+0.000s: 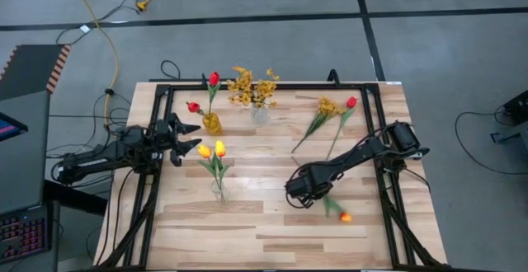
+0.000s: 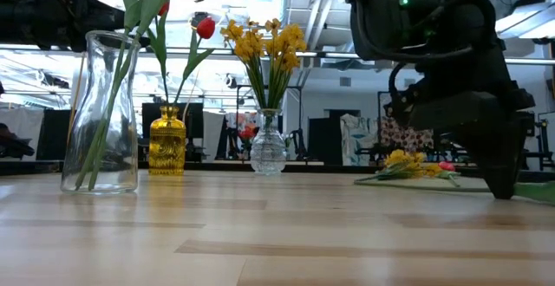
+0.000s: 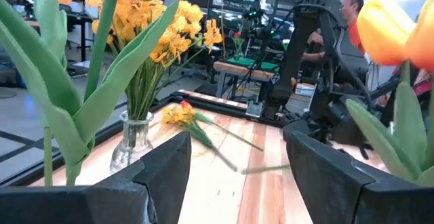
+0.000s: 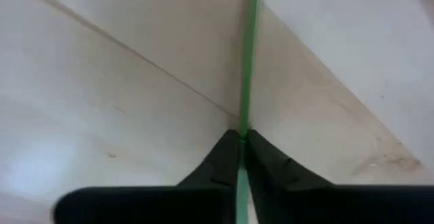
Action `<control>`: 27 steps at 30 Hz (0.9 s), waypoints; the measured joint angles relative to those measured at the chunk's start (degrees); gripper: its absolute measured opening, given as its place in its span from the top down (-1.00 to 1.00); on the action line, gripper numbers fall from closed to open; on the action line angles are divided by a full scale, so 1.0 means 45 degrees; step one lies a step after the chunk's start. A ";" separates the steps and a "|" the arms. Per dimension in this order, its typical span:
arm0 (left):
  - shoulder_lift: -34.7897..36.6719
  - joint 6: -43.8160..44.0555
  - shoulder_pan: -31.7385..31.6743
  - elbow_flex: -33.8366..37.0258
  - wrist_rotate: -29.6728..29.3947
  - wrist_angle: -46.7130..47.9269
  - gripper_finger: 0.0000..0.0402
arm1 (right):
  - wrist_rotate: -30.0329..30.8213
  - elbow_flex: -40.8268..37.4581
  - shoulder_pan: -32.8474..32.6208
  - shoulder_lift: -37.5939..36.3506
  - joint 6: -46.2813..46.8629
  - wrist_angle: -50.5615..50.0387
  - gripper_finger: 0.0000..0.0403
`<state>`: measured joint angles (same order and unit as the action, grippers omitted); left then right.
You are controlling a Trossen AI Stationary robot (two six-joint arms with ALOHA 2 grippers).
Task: Sort flowers into vase by color
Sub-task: Put the yellow flower into the bottom transparent vase
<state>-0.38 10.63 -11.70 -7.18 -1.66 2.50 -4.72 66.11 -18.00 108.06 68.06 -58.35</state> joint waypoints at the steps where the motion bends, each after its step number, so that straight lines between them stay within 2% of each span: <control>1: -0.0001 0.0068 -0.0005 0.0000 0.0128 -0.0106 -0.15 | 0.0003 0.0124 0.0000 0.0022 -0.0257 -0.0105 0.81; 3: -0.0001 0.0306 -0.0005 0.0000 0.0461 -0.0390 -0.15 | 0.0009 0.0438 0.0000 0.0041 -0.0873 -0.0260 0.88; 6: 0.0003 0.0731 -0.0005 -0.0005 0.0931 -0.0809 -0.15 | 0.0335 0.1144 0.0010 0.0036 -0.1814 -0.0435 0.88; 14: 0.0003 0.1080 -0.0005 -0.0010 0.0968 -0.0809 -0.15 | 0.2167 0.3514 0.0273 0.0036 -0.4908 -0.2116 0.79; 20: -0.0001 0.1137 -0.0005 -0.0010 0.0987 -0.1425 -0.15 | 0.4275 0.5161 0.0529 0.0025 -0.8021 -0.3201 0.83; 27: 0.0002 0.1079 -0.0005 -0.0593 0.1220 -0.1644 -0.15 | 0.7302 0.6502 0.0631 0.0016 -1.2896 -0.3213 0.81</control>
<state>-0.37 15.49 -11.73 -9.85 3.83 -4.90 28.14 95.37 -15.16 108.14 10.02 -72.80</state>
